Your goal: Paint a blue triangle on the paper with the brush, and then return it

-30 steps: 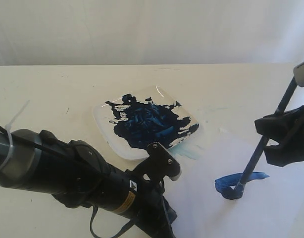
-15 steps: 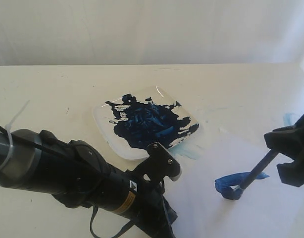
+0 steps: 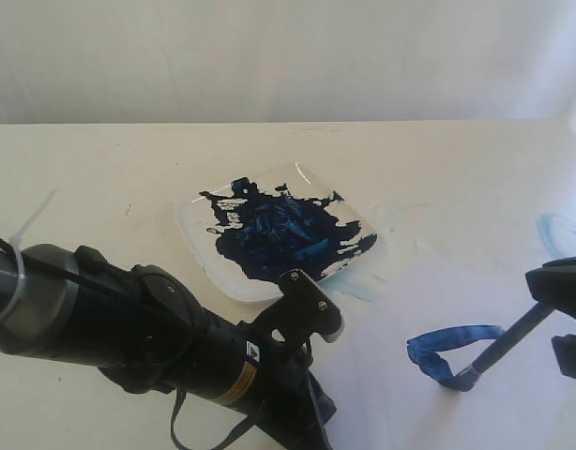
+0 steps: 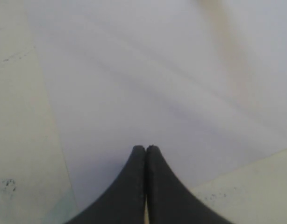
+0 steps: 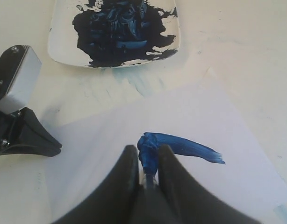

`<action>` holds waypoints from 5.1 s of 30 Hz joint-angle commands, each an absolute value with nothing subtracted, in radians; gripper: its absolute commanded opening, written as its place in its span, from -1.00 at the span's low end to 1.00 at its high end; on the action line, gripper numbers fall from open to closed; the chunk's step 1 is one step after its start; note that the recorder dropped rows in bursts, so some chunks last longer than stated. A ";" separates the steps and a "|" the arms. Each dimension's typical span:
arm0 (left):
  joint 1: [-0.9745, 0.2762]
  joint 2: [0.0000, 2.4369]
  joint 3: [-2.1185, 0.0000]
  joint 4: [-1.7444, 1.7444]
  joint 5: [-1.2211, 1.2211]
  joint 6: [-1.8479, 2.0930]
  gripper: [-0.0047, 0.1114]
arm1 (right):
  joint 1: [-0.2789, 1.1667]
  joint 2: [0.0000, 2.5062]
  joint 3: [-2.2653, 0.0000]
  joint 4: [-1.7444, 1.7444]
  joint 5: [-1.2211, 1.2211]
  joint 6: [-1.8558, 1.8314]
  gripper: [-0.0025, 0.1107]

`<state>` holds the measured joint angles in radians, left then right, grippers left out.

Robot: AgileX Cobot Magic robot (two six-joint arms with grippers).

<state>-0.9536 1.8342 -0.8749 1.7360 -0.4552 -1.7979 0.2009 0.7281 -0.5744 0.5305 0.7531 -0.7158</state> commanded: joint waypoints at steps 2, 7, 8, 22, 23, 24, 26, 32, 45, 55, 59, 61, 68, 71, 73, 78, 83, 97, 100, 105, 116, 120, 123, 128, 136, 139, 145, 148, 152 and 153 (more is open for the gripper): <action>-0.954 1.832 -0.868 1.744 -0.451 -1.798 -0.92 | 0.203 0.700 -0.571 0.462 0.786 -0.649 -0.96; -0.954 1.832 -0.868 1.744 -0.451 -1.798 -0.92 | 0.203 0.689 -0.571 0.453 0.813 -0.639 -0.96; -0.954 1.832 -0.868 1.744 -0.451 -1.798 -0.92 | 0.203 0.685 -0.571 0.453 0.812 -0.635 -0.96; -0.954 1.832 -0.868 1.744 -0.451 -1.798 -0.92 | 0.203 0.621 -0.571 0.347 0.865 -0.542 -0.96; -0.954 1.832 -0.868 1.744 -0.451 -1.798 -0.92 | 0.203 0.619 -0.571 0.348 0.867 -0.537 -0.96; -0.954 1.832 -0.868 1.744 -0.451 -1.798 -0.92 | 0.203 0.619 -0.571 0.348 0.869 -0.533 -0.96; -0.954 1.832 -0.868 1.744 -0.451 -1.798 -0.92 | 0.203 0.619 -0.576 0.345 0.881 -0.533 -0.96; -0.954 1.832 -0.868 1.744 -0.451 -1.796 -0.92 | 0.203 0.619 -0.611 0.340 0.906 -0.529 -0.96; -0.954 1.832 -0.868 1.744 -0.455 -1.795 -0.92 | 0.203 0.619 -0.637 0.341 0.851 -0.529 -0.96; -0.954 1.832 -0.868 1.744 -0.455 -1.795 -0.92 | 0.203 0.629 -0.709 0.311 0.686 -0.506 -0.96; -0.954 1.832 -0.868 1.744 -0.455 -1.795 -0.92 | 0.203 0.679 -0.709 0.216 0.667 -0.431 -0.96; -0.954 1.832 -0.868 1.744 -0.455 -1.795 -0.92 | 0.203 0.713 -0.709 0.206 0.652 -0.424 -0.96; -0.954 1.832 -0.868 1.744 -0.455 -1.795 -0.92 | 0.203 0.816 -0.709 0.208 0.595 -0.424 -0.96; -0.954 1.832 -0.868 1.744 -0.455 -1.795 -0.92 | 0.203 0.852 -0.709 0.208 0.572 -0.424 -0.96; -0.954 1.832 -0.868 1.744 -0.455 -1.795 -0.92 | 0.203 0.866 -0.709 0.208 0.559 -0.426 -0.96; -0.954 1.832 -0.868 1.744 -0.455 -1.795 -0.92 | 0.203 0.894 -0.709 0.222 0.540 -0.451 -0.96; -0.954 1.832 -0.868 1.744 -0.455 -1.795 -0.92 | 0.203 0.912 -0.709 0.298 0.545 -0.542 -0.96; -0.954 1.832 -0.868 1.744 -0.459 -1.795 -0.92 | 0.203 0.935 -0.709 0.317 0.555 -0.628 -0.96; -0.954 1.832 -0.868 1.744 -0.460 -1.795 -0.92 | 0.198 0.921 -0.709 0.322 0.550 -0.634 -0.96; -0.954 1.832 -0.868 1.744 -0.460 -1.795 -0.92 | 0.198 0.910 -0.709 0.441 0.587 -0.746 -0.96; -0.954 1.832 -0.868 1.744 -0.474 -1.779 -0.92 | 0.198 0.912 -0.820 0.562 0.647 -0.819 -0.96; -0.954 1.832 -0.868 1.744 -0.474 -1.779 -0.92 | 0.159 0.954 -0.880 0.688 0.781 -0.921 -0.96; -0.954 1.832 -0.868 1.744 -0.479 -1.779 -0.92 | 0.103 0.989 -0.898 0.814 0.883 -1.023 -0.96; -0.954 1.832 -0.868 1.744 -0.482 -1.779 -0.92 | 0.001 1.019 -0.909 0.871 0.965 -1.087 -0.96; -0.954 1.832 -0.868 1.744 -0.484 -1.779 -0.92 | -0.071 1.005 -0.907 0.750 0.896 -1.006 -0.96; -0.954 1.832 -0.868 1.744 -0.482 -1.779 -0.92 | -0.071 0.963 -0.894 0.627 0.843 -0.902 -0.96; -0.954 1.832 -0.868 1.744 -0.478 -1.779 -0.92 | -0.071 0.880 -0.780 0.600 0.733 -0.905 -0.96; -0.954 1.832 -0.868 1.744 -0.482 -1.779 -0.92 | -0.071 0.869 -0.729 0.612 0.678 -0.928 -0.96; -0.954 1.832 -0.868 1.744 -0.484 -1.779 -0.92 | -0.071 0.871 -0.721 0.658 0.677 -0.988 -0.96; -0.954 1.832 -0.868 1.744 -0.484 -1.779 -0.92 | -0.071 0.871 -0.719 0.663 0.679 -0.991 -0.96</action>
